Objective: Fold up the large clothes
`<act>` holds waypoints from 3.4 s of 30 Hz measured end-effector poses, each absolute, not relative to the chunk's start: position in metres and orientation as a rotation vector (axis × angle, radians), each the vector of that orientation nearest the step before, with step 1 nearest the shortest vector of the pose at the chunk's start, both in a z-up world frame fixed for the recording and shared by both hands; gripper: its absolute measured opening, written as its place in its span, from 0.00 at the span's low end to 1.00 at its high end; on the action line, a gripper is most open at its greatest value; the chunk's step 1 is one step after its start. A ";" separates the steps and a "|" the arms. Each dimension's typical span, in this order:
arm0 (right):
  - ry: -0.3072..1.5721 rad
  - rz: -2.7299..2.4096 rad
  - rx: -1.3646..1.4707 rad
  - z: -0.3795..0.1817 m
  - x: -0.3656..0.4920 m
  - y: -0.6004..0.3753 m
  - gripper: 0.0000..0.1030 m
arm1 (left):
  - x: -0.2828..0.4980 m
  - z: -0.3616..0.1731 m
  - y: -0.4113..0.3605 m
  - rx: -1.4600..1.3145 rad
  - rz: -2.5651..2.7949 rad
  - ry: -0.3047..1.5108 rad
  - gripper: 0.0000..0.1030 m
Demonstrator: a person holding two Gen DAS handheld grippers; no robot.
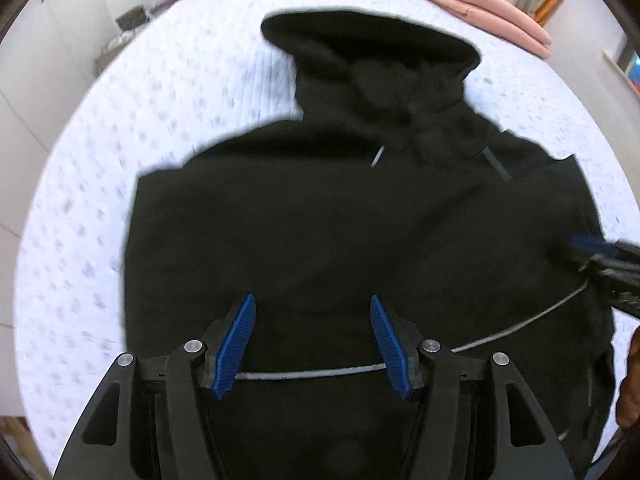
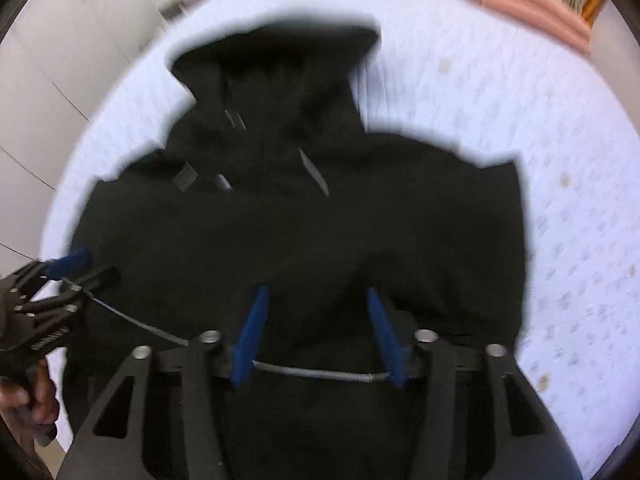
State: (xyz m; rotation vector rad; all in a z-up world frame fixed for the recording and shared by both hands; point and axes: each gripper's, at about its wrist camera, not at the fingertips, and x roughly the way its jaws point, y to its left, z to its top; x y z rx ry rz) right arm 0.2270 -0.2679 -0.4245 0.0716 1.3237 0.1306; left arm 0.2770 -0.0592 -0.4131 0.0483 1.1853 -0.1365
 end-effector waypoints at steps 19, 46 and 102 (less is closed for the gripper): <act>1.374 0.175 0.056 -0.417 0.162 -0.297 0.42 | 0.229 -0.413 -0.023 0.018 -0.037 1.186 0.64; 1.059 0.167 0.391 -0.351 0.448 -0.350 0.54 | 0.518 -0.307 -0.039 -0.080 -0.169 0.920 0.70; 0.961 0.310 0.144 -0.254 0.117 -0.346 0.25 | 0.173 -0.307 0.021 0.051 -0.213 1.025 0.37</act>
